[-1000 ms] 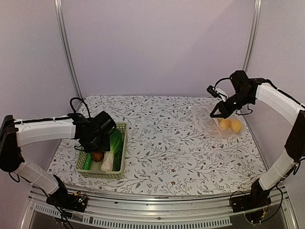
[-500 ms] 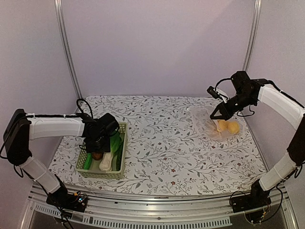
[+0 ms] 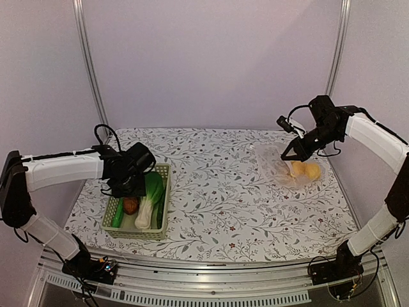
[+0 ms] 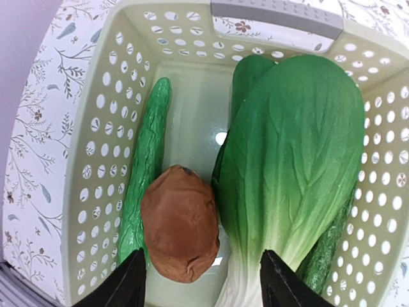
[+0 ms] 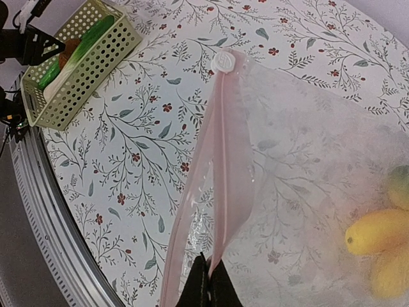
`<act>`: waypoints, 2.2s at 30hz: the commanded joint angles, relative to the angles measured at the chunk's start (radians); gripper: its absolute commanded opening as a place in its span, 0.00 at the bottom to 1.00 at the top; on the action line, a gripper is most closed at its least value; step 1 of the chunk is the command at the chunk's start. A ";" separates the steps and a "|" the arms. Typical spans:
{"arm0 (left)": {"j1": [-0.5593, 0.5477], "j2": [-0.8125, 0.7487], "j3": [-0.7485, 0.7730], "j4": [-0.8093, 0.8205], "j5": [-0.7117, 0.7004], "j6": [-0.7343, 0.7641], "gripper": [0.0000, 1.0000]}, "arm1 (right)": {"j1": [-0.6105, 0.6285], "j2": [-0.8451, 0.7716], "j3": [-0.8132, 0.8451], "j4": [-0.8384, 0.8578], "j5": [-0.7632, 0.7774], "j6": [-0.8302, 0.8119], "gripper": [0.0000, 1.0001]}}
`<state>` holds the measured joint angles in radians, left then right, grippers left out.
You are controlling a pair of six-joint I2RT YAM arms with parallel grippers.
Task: Place the food in the zip-top bag and seal the zipper
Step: Pick up the fake vegetable from the bin, then place the fake vegetable in the zipper food storage bag.
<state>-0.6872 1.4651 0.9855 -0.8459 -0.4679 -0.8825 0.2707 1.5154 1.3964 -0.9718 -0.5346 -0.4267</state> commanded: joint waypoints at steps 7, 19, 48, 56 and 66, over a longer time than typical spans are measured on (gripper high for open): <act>0.039 0.104 -0.017 0.002 0.002 0.014 0.61 | 0.013 -0.008 -0.002 -0.011 -0.012 -0.003 0.00; 0.061 0.160 -0.014 0.023 0.030 0.039 0.42 | 0.018 -0.014 -0.002 -0.016 0.003 -0.006 0.00; -0.467 -0.016 0.210 0.964 0.015 0.534 0.26 | 0.215 0.055 0.164 -0.123 -0.007 -0.039 0.00; -0.521 0.223 0.417 0.964 0.134 0.599 0.25 | 0.222 0.034 0.265 -0.193 -0.118 -0.049 0.00; -0.525 0.461 0.704 0.693 0.086 0.608 0.56 | 0.222 0.012 0.285 -0.192 -0.134 -0.053 0.00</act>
<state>-1.2087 1.8492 1.5970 -0.0231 -0.3779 -0.2947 0.4633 1.5623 1.6497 -1.1603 -0.5774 -0.4683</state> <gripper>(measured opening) 0.475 0.005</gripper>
